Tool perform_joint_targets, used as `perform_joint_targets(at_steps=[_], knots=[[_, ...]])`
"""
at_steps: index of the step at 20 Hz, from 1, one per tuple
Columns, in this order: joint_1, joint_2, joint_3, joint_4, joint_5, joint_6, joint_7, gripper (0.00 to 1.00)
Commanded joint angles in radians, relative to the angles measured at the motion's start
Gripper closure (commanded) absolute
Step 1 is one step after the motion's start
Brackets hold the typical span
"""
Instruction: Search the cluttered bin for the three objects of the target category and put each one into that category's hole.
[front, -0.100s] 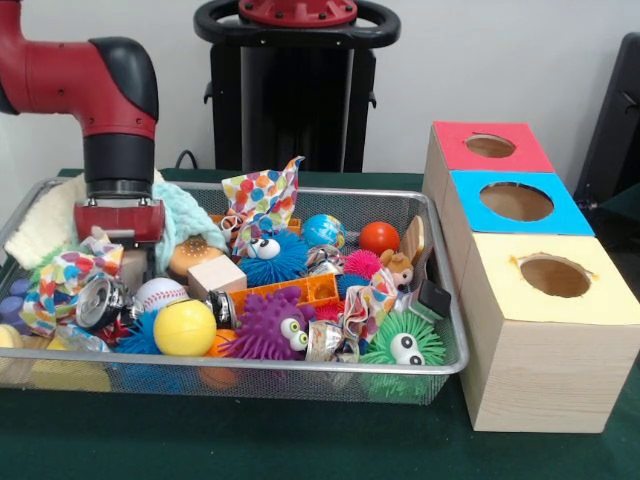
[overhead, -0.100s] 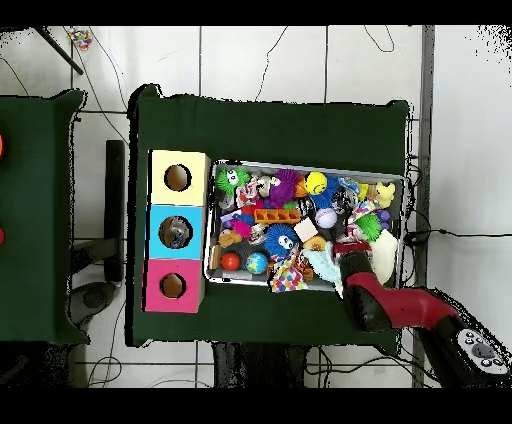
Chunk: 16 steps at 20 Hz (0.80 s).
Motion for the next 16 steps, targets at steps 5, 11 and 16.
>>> perform_joint_targets(at_steps=[5, 11, 16], knots=[[0.106, 0.03, 0.203, -0.078, 0.051, 0.541, -0.172, 0.0], [0.137, 0.022, 0.26, -0.176, 0.125, 0.692, -0.212, 0.0], [0.158, 0.108, 0.293, -0.371, 0.168, 0.795, -0.216, 0.0]])
